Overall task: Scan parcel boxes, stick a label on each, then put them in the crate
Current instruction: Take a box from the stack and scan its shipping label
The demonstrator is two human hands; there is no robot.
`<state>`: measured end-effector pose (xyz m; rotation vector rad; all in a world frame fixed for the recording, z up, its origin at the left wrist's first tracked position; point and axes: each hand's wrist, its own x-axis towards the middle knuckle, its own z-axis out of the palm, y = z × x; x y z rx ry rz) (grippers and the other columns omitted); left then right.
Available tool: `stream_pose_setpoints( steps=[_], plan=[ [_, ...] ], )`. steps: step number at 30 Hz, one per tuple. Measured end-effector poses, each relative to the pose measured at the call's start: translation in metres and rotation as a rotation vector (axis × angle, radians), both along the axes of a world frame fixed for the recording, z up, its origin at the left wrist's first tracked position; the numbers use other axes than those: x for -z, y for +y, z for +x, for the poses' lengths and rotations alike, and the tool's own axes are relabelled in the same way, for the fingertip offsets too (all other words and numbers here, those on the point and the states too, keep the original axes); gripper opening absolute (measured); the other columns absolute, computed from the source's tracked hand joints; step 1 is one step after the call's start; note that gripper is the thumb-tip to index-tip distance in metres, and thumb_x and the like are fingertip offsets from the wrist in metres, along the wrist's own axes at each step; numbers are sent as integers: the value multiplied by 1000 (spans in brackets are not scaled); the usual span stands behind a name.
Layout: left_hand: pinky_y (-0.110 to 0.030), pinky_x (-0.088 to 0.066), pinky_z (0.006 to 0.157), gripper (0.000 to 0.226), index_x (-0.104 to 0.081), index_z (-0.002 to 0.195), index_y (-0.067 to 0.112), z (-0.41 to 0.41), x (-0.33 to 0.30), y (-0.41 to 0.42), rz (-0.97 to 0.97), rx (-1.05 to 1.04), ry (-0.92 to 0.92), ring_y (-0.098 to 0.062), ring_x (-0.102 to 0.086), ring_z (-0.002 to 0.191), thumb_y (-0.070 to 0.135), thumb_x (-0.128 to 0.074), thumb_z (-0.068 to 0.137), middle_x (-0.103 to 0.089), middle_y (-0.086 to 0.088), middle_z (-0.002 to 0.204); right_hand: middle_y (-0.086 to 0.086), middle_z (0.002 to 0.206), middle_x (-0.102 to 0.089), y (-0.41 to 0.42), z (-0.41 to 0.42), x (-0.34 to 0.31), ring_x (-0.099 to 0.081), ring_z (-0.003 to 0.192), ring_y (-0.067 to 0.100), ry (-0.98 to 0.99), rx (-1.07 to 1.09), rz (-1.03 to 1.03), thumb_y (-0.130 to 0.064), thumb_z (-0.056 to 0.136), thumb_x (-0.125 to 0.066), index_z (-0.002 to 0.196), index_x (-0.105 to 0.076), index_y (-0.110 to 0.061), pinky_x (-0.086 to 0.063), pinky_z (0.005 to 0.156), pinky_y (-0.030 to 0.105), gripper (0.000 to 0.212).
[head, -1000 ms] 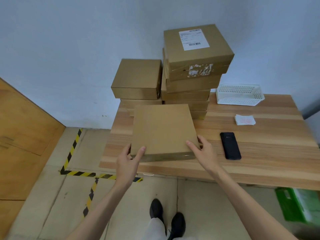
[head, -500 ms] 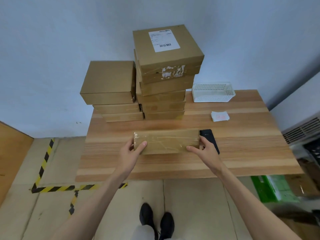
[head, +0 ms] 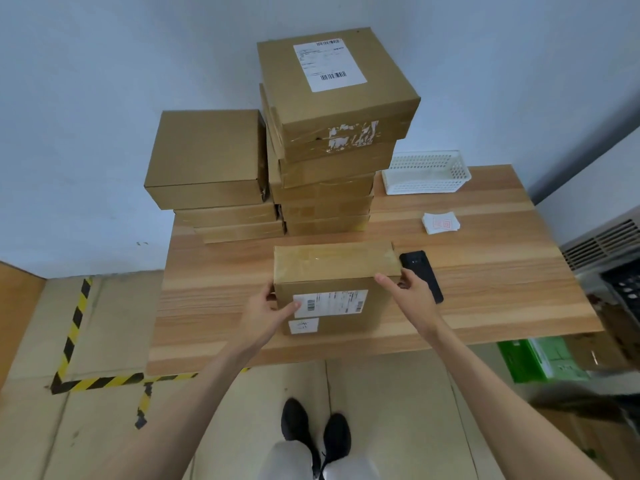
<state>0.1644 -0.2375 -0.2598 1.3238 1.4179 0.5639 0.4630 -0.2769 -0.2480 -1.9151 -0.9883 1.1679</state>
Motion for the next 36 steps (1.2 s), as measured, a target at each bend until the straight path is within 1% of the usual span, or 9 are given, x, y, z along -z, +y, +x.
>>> stream_pose_setpoints(
  steps=[4,10,13,17,20,26,31,34,36],
  plan=[
    [-9,-48,68,35,-67,123,19,-1,22,11,36,-62,40,10,-64,87,21,-77,90,-72,13,105,-16,113,-73,7,3,17,-63,115,11,-15,-60,22,-35,82,-82,129,-65,-28,-51,102,39,51],
    [-27,-51,96,37,-61,134,26,11,43,25,16,-86,-94,0,-64,113,21,-66,98,-71,17,122,-15,140,-58,23,4,38,-54,131,8,48,-157,69,-15,87,-78,147,-37,-48,-45,107,32,80],
    [-24,-53,88,34,-59,134,27,19,45,33,-4,-110,-112,-2,-66,107,21,-62,101,-72,18,116,-12,137,-61,31,6,49,-59,123,8,41,-106,56,-16,90,-76,144,-39,-47,-48,95,18,73],
    [-40,-60,66,23,-62,122,32,20,53,40,-69,-149,-33,-7,-69,83,33,-64,100,-75,11,95,-6,124,-68,37,10,59,-65,92,-5,7,-30,-21,-23,92,-74,136,-55,-20,-49,70,10,49],
    [-39,-62,59,20,-64,119,25,25,60,42,-155,-173,9,-10,-73,80,32,-63,100,-75,16,83,-15,106,-67,42,12,73,-62,76,-17,-2,-77,-63,-13,93,-71,127,-58,-25,-46,65,4,38],
    [-47,-63,64,23,-65,117,18,31,86,58,-234,-167,84,-18,-71,78,34,-62,100,-73,1,96,-4,123,-66,63,18,103,-63,87,4,-60,-138,-126,-16,95,-69,142,-53,-14,-50,73,12,50],
    [-36,-60,51,30,-63,116,11,25,106,69,-311,-160,109,-22,-70,71,36,-62,100,-72,-5,95,-1,132,-64,76,16,127,-64,109,18,-72,-130,-166,-29,94,-70,144,-53,-18,-53,93,35,55],
    [-51,-62,69,36,-62,118,12,18,116,79,-283,-121,178,-33,-72,86,40,-68,95,-71,-13,108,-1,141,-56,75,15,125,-57,116,17,-70,-113,-181,-32,94,-70,150,-44,-15,-48,87,28,64],
    [-46,-58,85,57,-54,137,14,13,119,90,-192,-106,270,-30,-66,103,40,-74,90,-63,-11,125,0,146,-50,65,14,120,-52,124,17,-66,-79,-205,-36,94,-71,154,-36,-13,-43,92,29,73]
  ],
)
